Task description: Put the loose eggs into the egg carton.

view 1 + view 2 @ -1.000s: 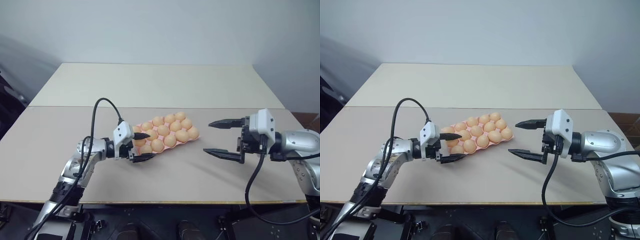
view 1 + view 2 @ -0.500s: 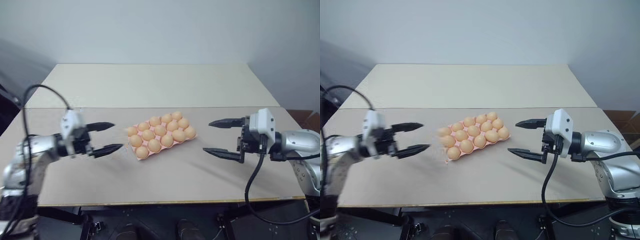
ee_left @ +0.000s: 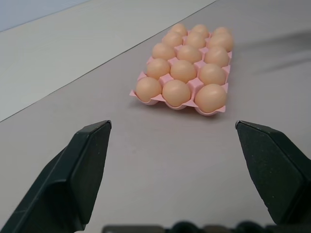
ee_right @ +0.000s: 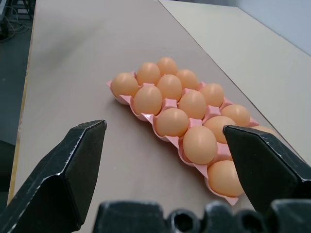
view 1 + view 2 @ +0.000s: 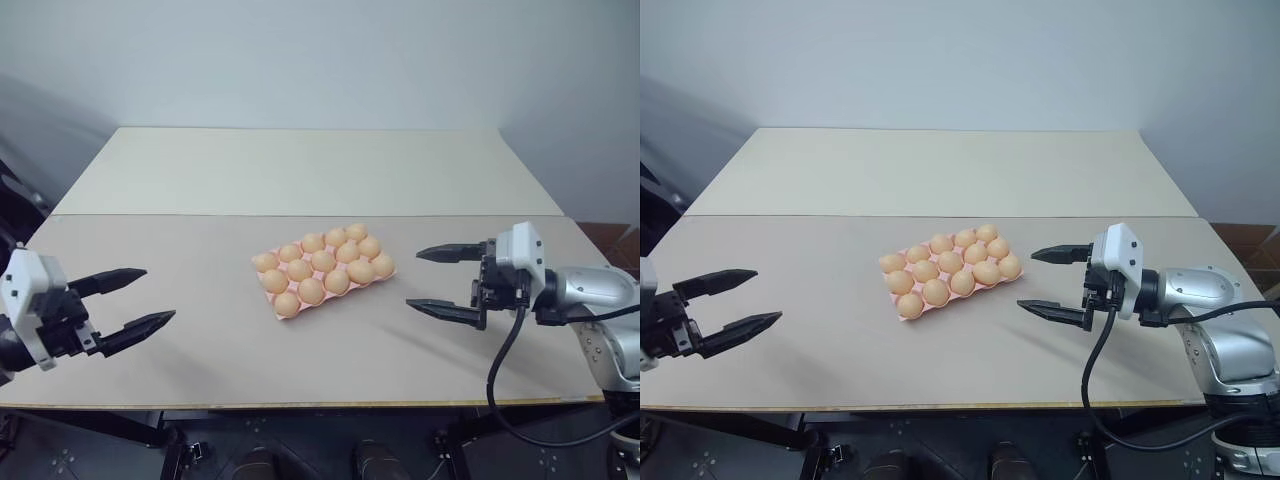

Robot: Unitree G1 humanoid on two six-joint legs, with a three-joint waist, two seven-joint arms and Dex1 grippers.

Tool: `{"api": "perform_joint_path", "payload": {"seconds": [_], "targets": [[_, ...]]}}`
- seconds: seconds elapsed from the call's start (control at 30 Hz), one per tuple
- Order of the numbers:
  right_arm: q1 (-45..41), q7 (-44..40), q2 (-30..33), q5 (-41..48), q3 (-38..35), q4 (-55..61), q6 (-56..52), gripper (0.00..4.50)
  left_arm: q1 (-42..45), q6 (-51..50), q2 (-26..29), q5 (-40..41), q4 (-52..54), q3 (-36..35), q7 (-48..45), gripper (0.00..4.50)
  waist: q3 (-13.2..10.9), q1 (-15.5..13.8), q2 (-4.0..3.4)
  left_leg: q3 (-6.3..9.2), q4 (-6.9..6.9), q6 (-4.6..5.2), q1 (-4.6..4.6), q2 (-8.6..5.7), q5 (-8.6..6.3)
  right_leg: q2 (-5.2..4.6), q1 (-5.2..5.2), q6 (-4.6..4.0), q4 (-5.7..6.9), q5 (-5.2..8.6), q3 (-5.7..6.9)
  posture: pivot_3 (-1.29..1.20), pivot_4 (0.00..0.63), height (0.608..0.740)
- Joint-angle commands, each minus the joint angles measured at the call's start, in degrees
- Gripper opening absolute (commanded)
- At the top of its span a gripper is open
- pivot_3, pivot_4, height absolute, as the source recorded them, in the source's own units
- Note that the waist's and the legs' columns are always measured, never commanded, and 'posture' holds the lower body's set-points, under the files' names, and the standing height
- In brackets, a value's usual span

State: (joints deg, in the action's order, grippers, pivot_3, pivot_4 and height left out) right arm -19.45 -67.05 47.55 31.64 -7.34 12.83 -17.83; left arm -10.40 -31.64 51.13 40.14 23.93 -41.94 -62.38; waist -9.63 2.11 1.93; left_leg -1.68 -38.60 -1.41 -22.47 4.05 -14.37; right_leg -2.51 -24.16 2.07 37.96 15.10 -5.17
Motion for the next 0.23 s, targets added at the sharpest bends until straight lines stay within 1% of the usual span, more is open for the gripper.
{"api": "perform_joint_path", "payload": {"seconds": [0.03,0.23], "targets": [[-1.6,-0.6,0.0,-0.1,-0.6,0.0,1.7,4.5,-0.6,-0.6,-0.1,1.7,2.5,-2.2,1.7,4.45,0.0,0.1,0.0,0.0,0.0,0.0,0.0,0.0,0.0,0.0,0.0,0.0,0.0,0.0,0.0,0.0,0.15,0.74],[-2.4,-0.9,-0.4,-0.4,0.0,-0.5,1.7,4.5,0.2,-0.9,0.3,2.2,2.3,-1.4,3.2,4.45,0.0,0.2,0.0,-0.01,0.01,0.0,0.01,0.0,0.0,0.01,-0.01,0.0,0.0,0.0,-0.01,0.0,0.15,0.74]]}}
